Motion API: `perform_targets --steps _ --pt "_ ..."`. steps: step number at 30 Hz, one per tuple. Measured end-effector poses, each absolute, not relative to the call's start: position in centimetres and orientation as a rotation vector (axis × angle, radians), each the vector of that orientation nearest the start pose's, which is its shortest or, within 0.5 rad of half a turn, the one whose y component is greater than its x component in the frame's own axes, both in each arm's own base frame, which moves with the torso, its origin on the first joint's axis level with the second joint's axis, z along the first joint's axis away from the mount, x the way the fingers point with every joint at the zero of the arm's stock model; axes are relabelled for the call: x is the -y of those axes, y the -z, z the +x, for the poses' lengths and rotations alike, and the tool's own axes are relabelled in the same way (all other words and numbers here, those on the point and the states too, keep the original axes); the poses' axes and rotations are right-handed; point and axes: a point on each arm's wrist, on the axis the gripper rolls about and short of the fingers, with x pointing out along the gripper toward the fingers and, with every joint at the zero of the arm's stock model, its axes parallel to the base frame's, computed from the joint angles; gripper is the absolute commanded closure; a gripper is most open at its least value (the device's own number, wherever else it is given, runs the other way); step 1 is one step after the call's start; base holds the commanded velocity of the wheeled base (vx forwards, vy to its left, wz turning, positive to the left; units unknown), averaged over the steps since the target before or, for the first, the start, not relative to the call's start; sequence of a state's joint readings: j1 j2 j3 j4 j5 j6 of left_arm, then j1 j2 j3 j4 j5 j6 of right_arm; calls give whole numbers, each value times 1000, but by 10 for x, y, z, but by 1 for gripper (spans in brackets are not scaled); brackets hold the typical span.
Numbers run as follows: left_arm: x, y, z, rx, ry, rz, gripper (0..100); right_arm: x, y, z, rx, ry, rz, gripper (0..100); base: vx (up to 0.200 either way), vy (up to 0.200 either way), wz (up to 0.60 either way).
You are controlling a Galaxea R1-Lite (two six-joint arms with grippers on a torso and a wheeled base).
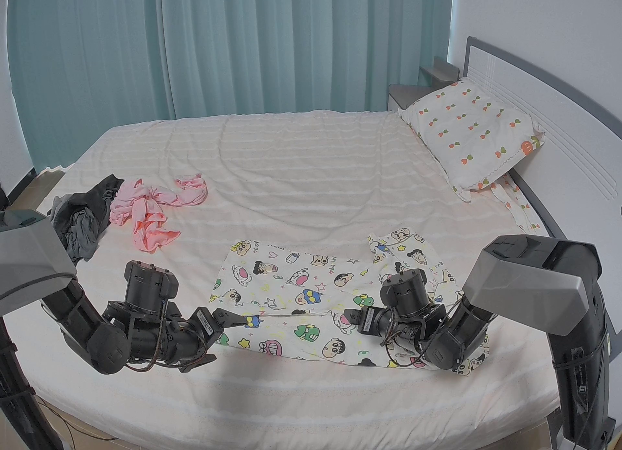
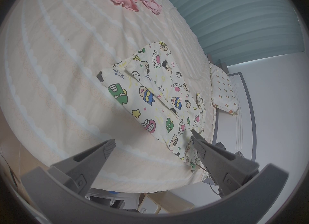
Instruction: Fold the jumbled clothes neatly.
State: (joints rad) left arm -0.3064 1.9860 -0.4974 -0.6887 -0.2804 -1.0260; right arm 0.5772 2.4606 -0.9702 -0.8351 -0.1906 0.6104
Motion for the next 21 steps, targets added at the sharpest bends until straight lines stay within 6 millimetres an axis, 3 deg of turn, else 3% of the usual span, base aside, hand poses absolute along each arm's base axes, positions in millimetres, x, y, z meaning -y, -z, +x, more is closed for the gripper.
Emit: perform_targets --steps 10,17,21 --pt "91 -34 267 -1015 92 -930 0 -207 29 318 -769 -241 374 0 0 0 0" --pt "91 -34 268 -998 94 -930 0 -197 2 298 -795 -284 508 0 0 0 0" --pt "86 -34 280 -955 69 -932 0 -190 -11 290 -764 -298 545 0 0 0 0"
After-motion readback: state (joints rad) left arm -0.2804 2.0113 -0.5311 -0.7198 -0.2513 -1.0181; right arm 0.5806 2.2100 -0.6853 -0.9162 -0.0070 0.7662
